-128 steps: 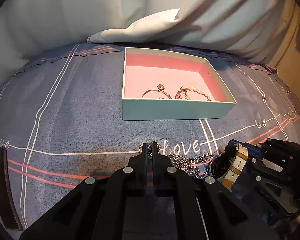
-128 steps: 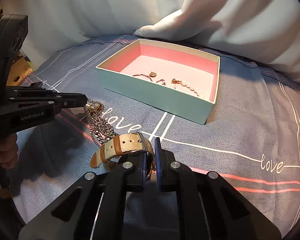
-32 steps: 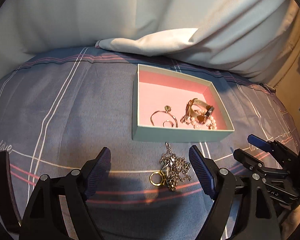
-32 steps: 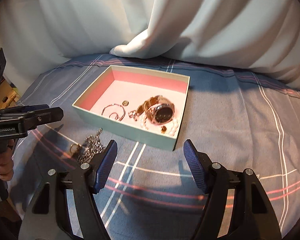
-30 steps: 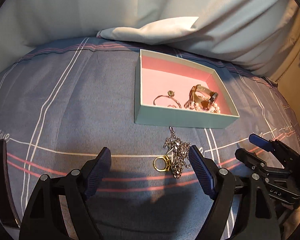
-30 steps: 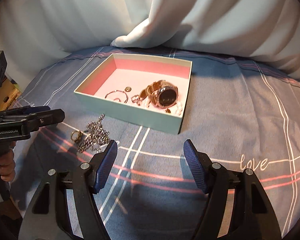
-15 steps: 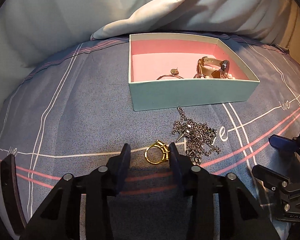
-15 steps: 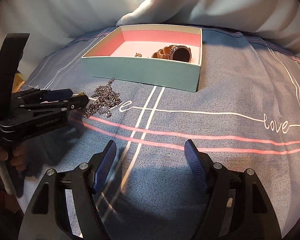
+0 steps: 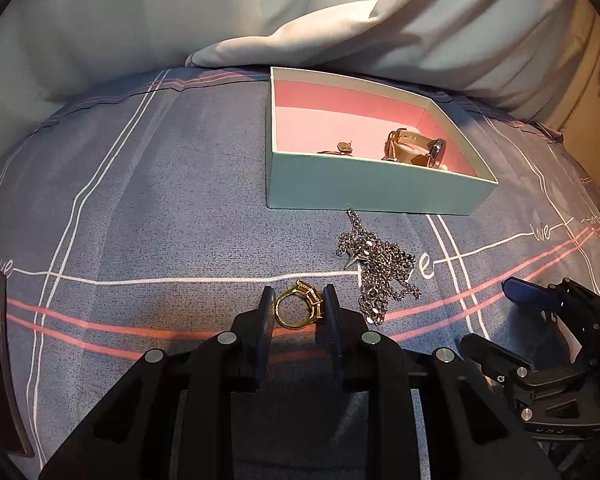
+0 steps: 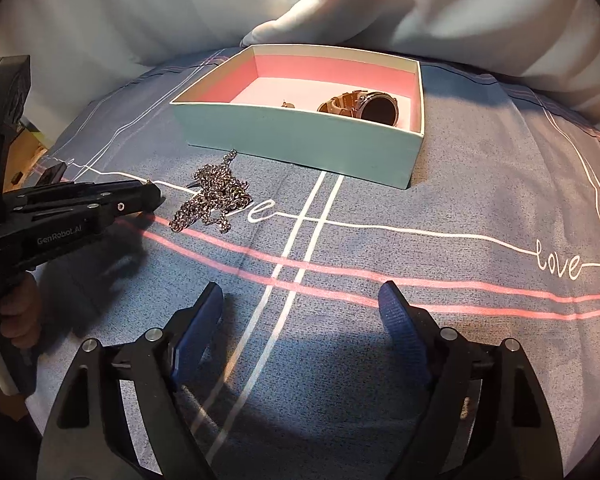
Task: Organize jewelry
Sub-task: 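Lower the left gripper onto the gold ring on the chain and close, then carry the gold ring into the box with the left gripper and release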
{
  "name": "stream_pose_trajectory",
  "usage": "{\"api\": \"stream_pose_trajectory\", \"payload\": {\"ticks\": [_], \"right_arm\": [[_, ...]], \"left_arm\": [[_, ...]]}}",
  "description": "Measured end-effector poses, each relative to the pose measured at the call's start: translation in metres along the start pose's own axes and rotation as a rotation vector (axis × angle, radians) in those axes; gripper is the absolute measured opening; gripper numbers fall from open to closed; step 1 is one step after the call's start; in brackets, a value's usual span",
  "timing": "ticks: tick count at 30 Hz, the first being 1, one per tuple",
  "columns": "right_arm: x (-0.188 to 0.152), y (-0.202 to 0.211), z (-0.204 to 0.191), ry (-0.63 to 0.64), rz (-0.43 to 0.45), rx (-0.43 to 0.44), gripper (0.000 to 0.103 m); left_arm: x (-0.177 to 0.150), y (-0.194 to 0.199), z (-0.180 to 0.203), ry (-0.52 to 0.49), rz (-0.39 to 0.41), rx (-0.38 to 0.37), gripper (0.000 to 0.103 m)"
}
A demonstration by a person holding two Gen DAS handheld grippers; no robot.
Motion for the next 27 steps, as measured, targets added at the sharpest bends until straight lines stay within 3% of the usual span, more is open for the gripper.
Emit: {"api": "stream_pose_trajectory", "payload": {"ticks": [3, 5, 7, 8, 16, 27], "right_arm": [[0.001, -0.002, 0.001, 0.008, 0.003, -0.024, 0.063], [0.001, 0.000, 0.005, 0.012, 0.007, -0.055, 0.045], [0.002, 0.002, 0.009, 0.010, 0.011, -0.053, 0.012], [0.001, 0.003, 0.011, -0.001, 0.014, -0.044, 0.006], [0.003, 0.012, 0.006, -0.010, 0.050, -0.015, 0.003], [0.039, 0.038, 0.016, -0.020, 0.138, -0.002, 0.003]], "left_arm": [[-0.001, 0.001, 0.004, -0.004, -0.008, -0.003, 0.024], [-0.002, 0.002, 0.007, -0.009, -0.012, -0.004, 0.024], [-0.002, 0.003, 0.009, -0.013, -0.016, -0.003, 0.024], [-0.003, 0.003, 0.011, -0.012, -0.019, -0.005, 0.024], [0.002, 0.011, 0.020, -0.022, -0.012, -0.013, 0.024], [0.042, 0.033, 0.041, -0.055, 0.066, -0.042, 0.024]]}}
Point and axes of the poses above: each gripper's, at about its wrist camera, not at the fingertips, and y roughly against the way its jaws point, z to its right, x to its top, the point moved 5 cm from there along -y, roughly the way its jaws point, and after that the axes turned 7 degrees about -x, right-handed, at the moved point
